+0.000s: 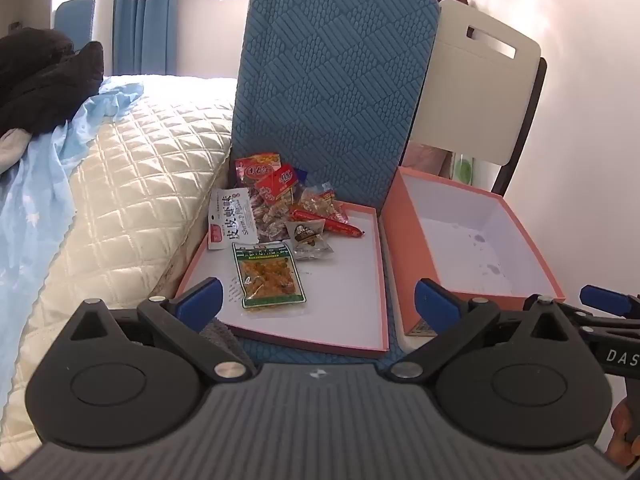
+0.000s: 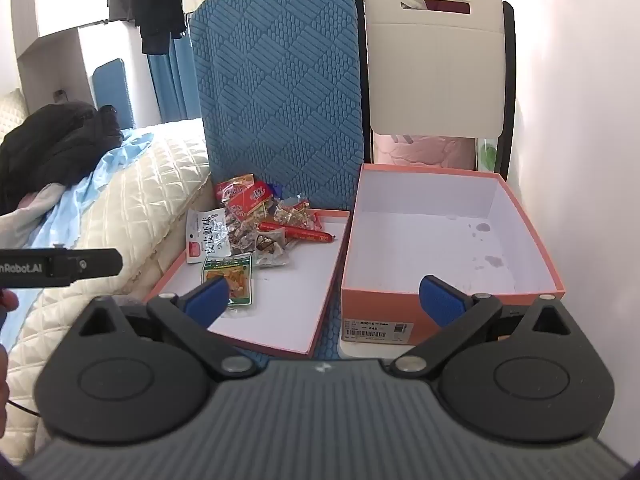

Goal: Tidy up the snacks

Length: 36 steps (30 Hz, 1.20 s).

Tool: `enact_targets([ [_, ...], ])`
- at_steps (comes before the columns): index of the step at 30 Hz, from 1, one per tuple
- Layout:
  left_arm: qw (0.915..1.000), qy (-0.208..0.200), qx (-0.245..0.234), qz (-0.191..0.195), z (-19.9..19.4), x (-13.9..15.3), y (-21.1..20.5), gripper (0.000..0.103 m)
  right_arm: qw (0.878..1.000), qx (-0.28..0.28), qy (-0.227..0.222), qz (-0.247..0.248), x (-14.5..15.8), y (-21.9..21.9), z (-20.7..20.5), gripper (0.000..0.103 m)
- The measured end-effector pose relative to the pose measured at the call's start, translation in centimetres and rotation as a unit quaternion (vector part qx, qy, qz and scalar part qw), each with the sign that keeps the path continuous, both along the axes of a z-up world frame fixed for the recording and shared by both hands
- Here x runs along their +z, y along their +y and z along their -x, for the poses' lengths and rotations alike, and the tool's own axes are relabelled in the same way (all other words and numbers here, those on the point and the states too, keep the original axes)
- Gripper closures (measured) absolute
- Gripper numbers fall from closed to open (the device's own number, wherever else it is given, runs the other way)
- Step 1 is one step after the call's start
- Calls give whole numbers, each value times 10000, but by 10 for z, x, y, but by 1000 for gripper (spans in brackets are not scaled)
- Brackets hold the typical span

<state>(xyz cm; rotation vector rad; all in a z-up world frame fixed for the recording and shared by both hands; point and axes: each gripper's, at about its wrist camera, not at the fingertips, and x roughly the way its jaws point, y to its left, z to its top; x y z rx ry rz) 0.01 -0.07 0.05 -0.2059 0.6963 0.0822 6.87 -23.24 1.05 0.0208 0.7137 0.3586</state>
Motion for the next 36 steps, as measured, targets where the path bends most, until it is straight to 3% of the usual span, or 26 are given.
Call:
enact_targets([
  [36,9999,-111,89,-19,5,-3,0,0,9999,-90,93,13,-4,-2,0,0],
])
